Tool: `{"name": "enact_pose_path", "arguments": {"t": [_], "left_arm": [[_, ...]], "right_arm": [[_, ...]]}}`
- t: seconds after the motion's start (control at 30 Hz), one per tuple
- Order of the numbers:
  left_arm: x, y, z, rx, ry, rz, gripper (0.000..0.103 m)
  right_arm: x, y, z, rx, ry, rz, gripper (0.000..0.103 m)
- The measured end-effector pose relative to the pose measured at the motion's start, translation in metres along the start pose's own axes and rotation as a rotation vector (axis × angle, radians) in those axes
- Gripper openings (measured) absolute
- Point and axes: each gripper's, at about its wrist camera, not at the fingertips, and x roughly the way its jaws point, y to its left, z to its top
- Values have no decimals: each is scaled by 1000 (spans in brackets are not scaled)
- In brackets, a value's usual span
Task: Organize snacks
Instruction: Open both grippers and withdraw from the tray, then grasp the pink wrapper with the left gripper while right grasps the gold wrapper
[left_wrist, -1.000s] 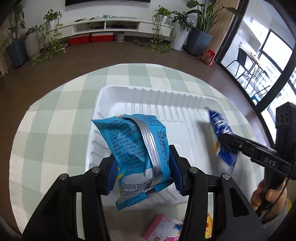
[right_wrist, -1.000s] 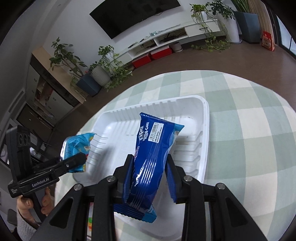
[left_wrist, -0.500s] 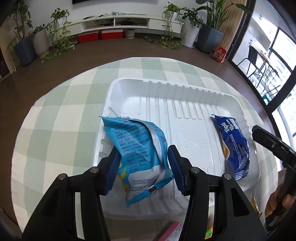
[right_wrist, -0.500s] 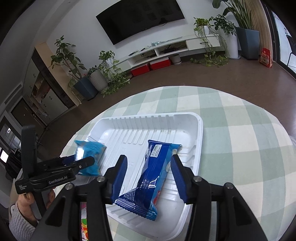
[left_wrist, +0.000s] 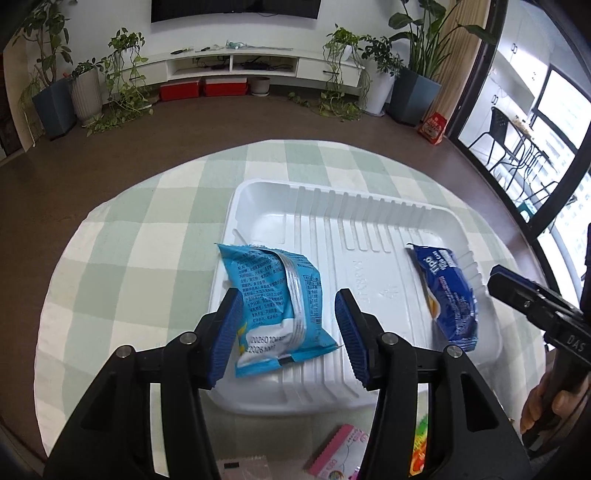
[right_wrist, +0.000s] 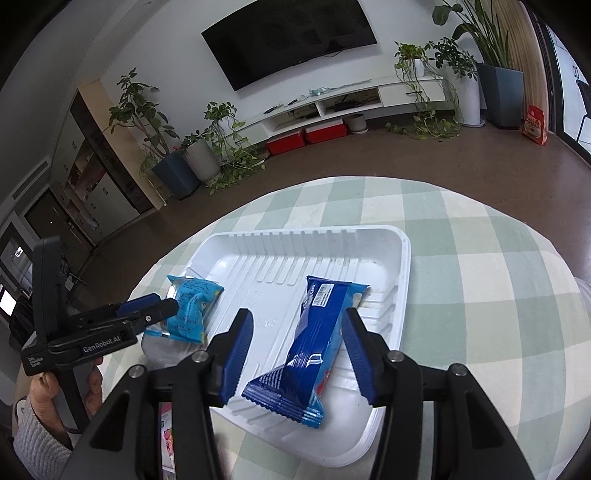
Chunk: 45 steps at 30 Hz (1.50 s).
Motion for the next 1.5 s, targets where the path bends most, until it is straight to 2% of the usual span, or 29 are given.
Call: {"name": "enact_pose_path", "arguments": {"t": [0.13, 0.23, 0.33, 0.43, 0.6, 0.8, 1.0, 1.5], "left_arm": [[-29, 1, -13, -3, -21, -23, 50], [-52, 3, -30, -4, -34, -41, 50], [-74, 4, -52, -4, -39, -54, 51], [-92, 6, -74, -6, -41, -46, 57], [-110, 11, -106, -6, -32, -15, 57], [-107, 17, -131, -34, 15, -3, 57], [-99, 17, -142, -26, 39, 20, 57], [-85, 19, -148, -28, 61, 33, 57]], "right_arm": [[-13, 9, -7, -32, -5, -5, 54], [-27, 18, -18, -60, -18, -13, 62], [-43, 29, -33, -92, -32, -16, 63], [-54, 41, -47, -131, -30, -17, 64], [-65, 52, -72, -177, -27, -39, 70], [-63, 48, -95, -182, 20, -69, 70], [-61, 42, -110, -190, 62, -104, 70], [-52, 38, -129, -237, 113, -180, 70]]}}
